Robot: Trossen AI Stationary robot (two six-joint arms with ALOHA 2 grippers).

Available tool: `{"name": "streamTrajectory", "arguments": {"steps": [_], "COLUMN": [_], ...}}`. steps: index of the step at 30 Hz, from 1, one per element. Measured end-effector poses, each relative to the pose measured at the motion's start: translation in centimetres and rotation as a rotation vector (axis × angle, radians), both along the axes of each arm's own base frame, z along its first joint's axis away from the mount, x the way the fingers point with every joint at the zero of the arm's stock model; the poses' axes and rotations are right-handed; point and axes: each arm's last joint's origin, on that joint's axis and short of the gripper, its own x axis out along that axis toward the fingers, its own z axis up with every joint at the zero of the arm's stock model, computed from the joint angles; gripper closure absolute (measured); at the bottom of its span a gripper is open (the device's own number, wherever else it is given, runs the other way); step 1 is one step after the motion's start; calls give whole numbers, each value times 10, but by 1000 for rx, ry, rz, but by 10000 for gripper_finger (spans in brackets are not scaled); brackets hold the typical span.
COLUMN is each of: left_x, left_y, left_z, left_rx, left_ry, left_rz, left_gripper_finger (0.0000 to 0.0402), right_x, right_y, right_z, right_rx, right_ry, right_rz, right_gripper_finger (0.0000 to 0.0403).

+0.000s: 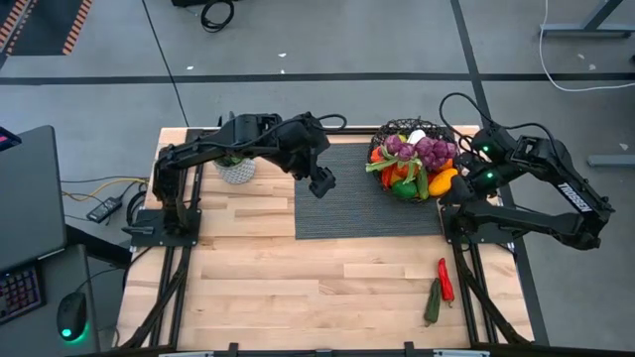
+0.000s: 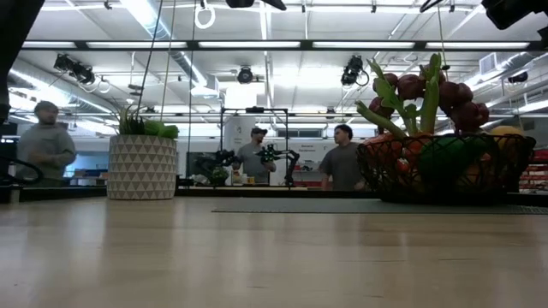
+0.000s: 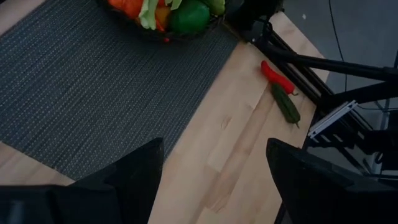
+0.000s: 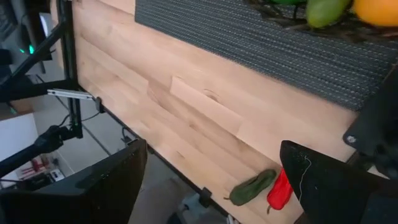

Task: Build produce basket
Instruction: Put the green chili pepper into the black basket

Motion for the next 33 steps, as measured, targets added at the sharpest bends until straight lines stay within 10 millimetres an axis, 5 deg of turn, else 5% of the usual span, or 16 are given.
{"name": "streamTrajectory", "arguments": {"steps": [26, 33], "left_x": [0, 0], "left_y": [-4, -4], "left_z": [0, 0], "left_rx": [1, 18], "left_ry": [0, 1], "left_rz": [-11, -29], "left_gripper_finger": [111, 111], "right_x": [1, 12], "right_y": [2, -4], "right_z": [2, 10], "right_rx": [42, -32], "right_ry": [-74, -214], "right_rz": [81, 95], "right_gripper_finger": [30, 30]}}
